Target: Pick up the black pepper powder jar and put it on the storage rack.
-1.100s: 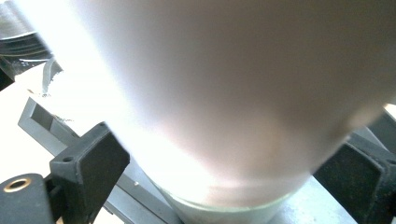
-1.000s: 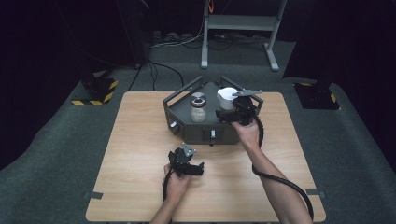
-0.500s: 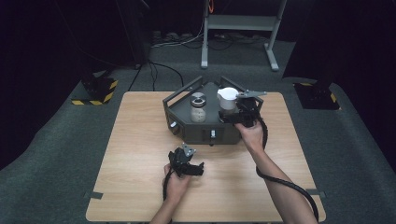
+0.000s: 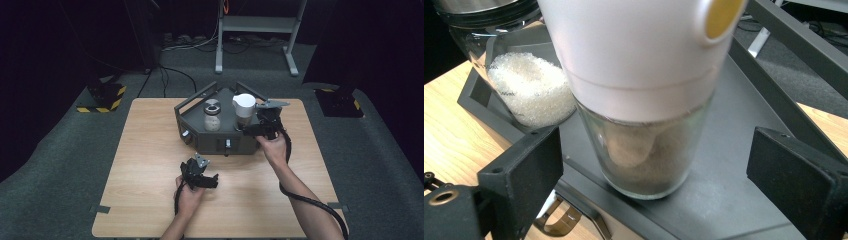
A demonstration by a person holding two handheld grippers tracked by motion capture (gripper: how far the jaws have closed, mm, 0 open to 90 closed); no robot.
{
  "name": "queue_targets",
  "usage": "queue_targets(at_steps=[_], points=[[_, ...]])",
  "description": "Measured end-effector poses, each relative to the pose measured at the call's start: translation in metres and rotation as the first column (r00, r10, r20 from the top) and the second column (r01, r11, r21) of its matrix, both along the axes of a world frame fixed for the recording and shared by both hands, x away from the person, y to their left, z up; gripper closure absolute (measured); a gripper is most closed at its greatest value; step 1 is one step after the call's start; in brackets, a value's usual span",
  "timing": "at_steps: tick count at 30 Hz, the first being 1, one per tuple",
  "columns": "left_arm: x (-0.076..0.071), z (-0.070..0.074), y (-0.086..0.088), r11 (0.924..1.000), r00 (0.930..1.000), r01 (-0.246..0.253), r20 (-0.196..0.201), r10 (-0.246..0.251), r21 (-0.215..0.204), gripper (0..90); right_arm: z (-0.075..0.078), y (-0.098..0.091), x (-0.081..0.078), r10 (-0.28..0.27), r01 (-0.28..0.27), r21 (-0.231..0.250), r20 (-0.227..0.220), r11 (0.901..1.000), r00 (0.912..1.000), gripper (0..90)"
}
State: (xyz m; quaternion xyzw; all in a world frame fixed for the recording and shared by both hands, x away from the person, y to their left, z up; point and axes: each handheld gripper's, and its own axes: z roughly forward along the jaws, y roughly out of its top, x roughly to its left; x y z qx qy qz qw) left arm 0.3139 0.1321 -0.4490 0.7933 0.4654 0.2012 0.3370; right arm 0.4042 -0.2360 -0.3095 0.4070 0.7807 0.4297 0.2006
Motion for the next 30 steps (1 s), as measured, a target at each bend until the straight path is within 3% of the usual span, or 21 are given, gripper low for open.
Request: queue_targets(at_steps=[30], points=[[0.0,0.0,0.0,1.0,1.0,-0.001,0.0,0.001,-0.002,3.3,-0.024,-0.053,-0.039,-0.051,0.052,0.02,-0.008,0.9985,0.9986,8.7]])
